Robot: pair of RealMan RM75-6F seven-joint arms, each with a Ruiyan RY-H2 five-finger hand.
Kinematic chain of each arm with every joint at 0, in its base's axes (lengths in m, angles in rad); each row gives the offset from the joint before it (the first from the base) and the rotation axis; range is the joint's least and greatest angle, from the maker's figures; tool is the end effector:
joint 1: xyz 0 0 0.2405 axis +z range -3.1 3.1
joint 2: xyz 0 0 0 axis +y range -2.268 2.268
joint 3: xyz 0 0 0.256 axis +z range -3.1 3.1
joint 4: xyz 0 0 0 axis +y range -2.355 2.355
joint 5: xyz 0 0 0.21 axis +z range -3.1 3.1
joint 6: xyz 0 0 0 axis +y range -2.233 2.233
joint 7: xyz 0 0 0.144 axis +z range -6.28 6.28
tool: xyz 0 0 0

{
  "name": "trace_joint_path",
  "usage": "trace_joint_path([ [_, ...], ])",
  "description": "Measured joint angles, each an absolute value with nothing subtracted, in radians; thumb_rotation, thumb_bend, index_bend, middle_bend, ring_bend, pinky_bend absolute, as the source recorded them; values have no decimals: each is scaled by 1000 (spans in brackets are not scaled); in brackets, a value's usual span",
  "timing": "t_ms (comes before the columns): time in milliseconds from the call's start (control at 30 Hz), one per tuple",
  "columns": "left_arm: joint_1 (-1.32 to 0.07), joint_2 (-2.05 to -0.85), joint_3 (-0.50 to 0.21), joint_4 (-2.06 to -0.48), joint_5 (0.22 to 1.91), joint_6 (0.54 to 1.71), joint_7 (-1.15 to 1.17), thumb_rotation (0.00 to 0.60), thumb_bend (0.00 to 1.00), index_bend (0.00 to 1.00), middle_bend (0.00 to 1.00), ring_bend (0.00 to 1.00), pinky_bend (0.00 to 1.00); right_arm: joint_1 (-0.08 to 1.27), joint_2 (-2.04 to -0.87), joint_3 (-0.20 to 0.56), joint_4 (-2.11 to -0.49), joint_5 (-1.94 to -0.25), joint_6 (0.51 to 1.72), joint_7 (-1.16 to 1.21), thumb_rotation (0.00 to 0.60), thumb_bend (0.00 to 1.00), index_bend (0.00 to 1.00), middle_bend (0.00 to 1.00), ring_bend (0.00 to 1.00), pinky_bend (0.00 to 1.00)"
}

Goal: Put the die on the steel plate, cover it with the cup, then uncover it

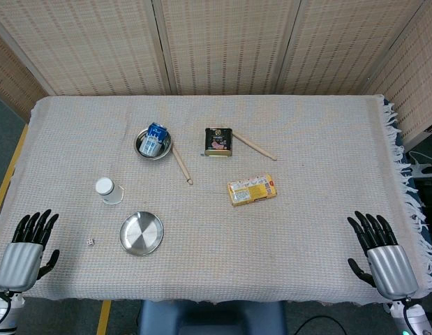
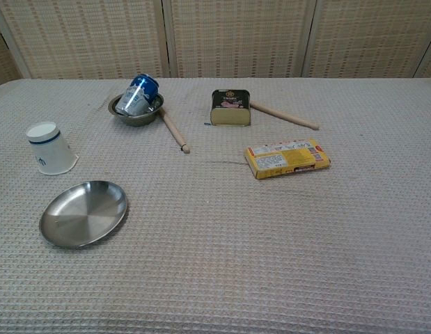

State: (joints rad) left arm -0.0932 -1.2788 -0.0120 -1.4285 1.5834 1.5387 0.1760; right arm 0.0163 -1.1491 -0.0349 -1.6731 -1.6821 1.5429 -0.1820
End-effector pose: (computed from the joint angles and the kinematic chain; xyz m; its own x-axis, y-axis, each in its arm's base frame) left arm -0.3182 0.1768 0.1204 0.5725 -0.0354 0.8191 0.8144 -0.0905 -0.5731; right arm -0.2853 -0.1403 0.1326 0.4826 -0.0341 0.8752 -0.8703 -0.1312 0.4748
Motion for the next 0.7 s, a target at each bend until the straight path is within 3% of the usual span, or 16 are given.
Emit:
trace_joint_path([
  [133, -98, -1273, -14, -1445, 1550, 1502, 186, 600, 382, 0, 0, 0, 132, 14, -1149, -34, -1675, -1681, 1545, -195, 600, 178, 0, 0, 0, 0],
  [233, -105, -1272, -15, -1453, 1539, 1482, 201, 600, 381, 0, 113, 107, 307, 10, -1146, -34, -1677, -1687, 1557, -195, 600, 178, 0, 0, 0, 0],
  [333, -111, -1281, -12, -1450, 1539, 1468, 220, 600, 381, 20, 503, 463, 623, 4, -1144, -32, -1676, -1699, 1582, -191, 600, 178, 0, 0, 0, 0],
  [367, -113, -1284, -10, -1450, 1538, 1460, 228, 600, 382, 72, 710, 641, 756, 1, -1144, -31, -1676, -1703, 1590, -191, 600, 177, 0, 0, 0, 0],
  [400, -116, -1287, -7, -1449, 1537, 1449, 235, 600, 382, 134, 837, 751, 835, -3, -1143, -31, -1675, -1707, 1595, -191, 600, 178, 0, 0, 0, 0],
  [467, -124, -1297, 0, -1444, 1534, 1420, 247, 600, 384, 224, 954, 860, 921, -4, -1142, -32, -1675, -1710, 1596, -189, 600, 178, 0, 0, 0, 0],
  [567, -134, -1328, 8, -1414, 1536, 1397, 267, 600, 383, 306, 1000, 957, 995, -1, -1144, -29, -1674, -1703, 1587, -192, 600, 178, 0, 0, 0, 0],
  [700, -148, -1378, 11, -1348, 1550, 1389, 259, 600, 377, 365, 1000, 997, 1000, 2, -1147, -26, -1673, -1692, 1574, -200, 600, 178, 0, 0, 0, 0],
])
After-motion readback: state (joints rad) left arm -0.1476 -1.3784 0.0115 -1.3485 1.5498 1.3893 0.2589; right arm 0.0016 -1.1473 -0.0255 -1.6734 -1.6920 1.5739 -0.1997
